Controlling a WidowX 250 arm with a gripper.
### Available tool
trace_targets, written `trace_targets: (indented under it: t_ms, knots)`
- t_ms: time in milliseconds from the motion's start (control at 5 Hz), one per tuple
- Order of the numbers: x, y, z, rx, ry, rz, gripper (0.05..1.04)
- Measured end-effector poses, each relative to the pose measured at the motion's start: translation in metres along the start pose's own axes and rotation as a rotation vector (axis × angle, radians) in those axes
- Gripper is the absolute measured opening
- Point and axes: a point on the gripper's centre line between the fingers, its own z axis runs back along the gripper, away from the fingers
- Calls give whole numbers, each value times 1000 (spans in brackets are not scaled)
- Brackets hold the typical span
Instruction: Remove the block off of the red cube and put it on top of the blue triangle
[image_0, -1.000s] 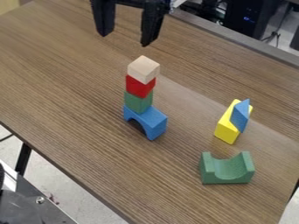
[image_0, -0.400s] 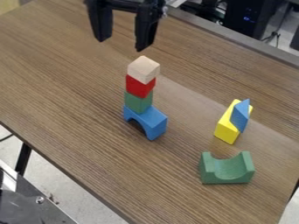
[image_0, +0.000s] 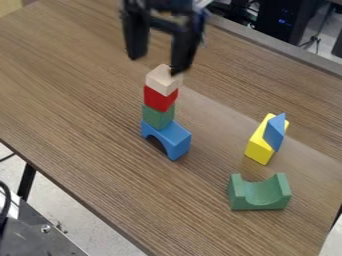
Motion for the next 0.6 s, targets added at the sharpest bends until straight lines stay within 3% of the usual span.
trace_targets:
  t_ms: [600]
  knots:
    - [1,1,-5,16,32,60,965]
